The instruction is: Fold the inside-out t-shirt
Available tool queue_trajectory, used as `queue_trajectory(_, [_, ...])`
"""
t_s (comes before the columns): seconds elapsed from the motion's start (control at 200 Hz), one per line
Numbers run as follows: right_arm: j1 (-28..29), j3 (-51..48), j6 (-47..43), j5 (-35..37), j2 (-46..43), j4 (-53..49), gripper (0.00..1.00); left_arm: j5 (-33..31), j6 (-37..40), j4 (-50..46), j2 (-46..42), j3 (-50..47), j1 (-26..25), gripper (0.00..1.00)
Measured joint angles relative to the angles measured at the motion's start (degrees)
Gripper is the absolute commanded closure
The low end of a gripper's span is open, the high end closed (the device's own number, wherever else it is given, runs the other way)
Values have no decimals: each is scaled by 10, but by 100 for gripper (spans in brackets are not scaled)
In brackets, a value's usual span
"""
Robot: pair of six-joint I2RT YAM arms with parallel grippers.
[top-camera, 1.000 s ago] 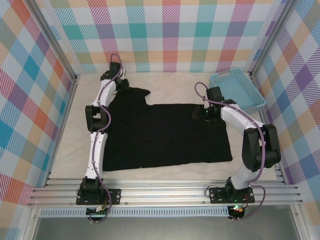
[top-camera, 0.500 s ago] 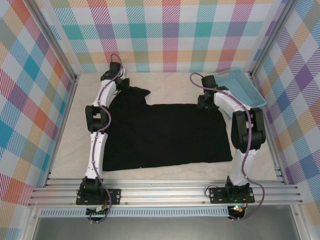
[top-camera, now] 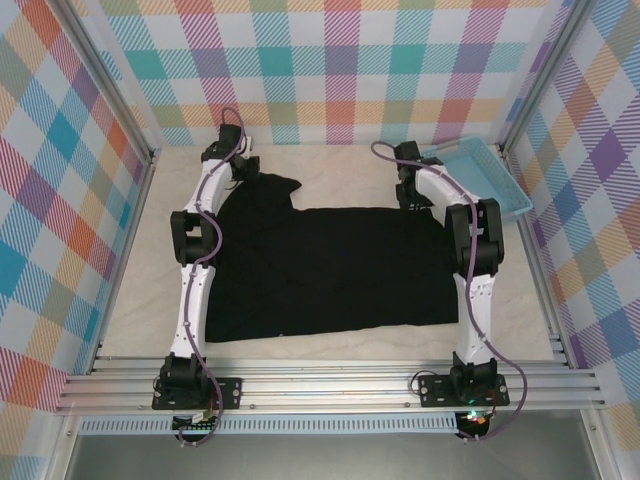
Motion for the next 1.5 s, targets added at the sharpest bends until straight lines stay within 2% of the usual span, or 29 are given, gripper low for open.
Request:
queue_trajectory(0.22, [-12, 41, -9, 5, 45, -37, 59, 0, 0, 0, 0, 0, 0, 100])
queue_trajectory(0.425, [-17, 65, -17, 5, 60, -52, 79, -1, 2, 0, 0, 0, 0, 100])
queue_trajectory(0.965, [-34, 103, -53, 60, 84, -61, 100, -7, 5, -2, 0, 0, 5, 100])
queue_trajectory(1.15, [-37, 114, -59, 62, 84, -59, 100, -11, 5, -2, 0, 0, 9, 100])
queue_trajectory(1.205, [-37, 114, -58, 48, 82, -59, 94, -11, 5, -2, 0, 0, 10, 100])
queue_trajectory(1.37, [-36, 81, -51, -23, 49, -55, 68, -11, 5, -2, 0, 0, 10, 100])
queue_trajectory(1.5, [-36, 26, -49, -58, 5, -51, 61, -11, 5, -2, 0, 0, 10, 100])
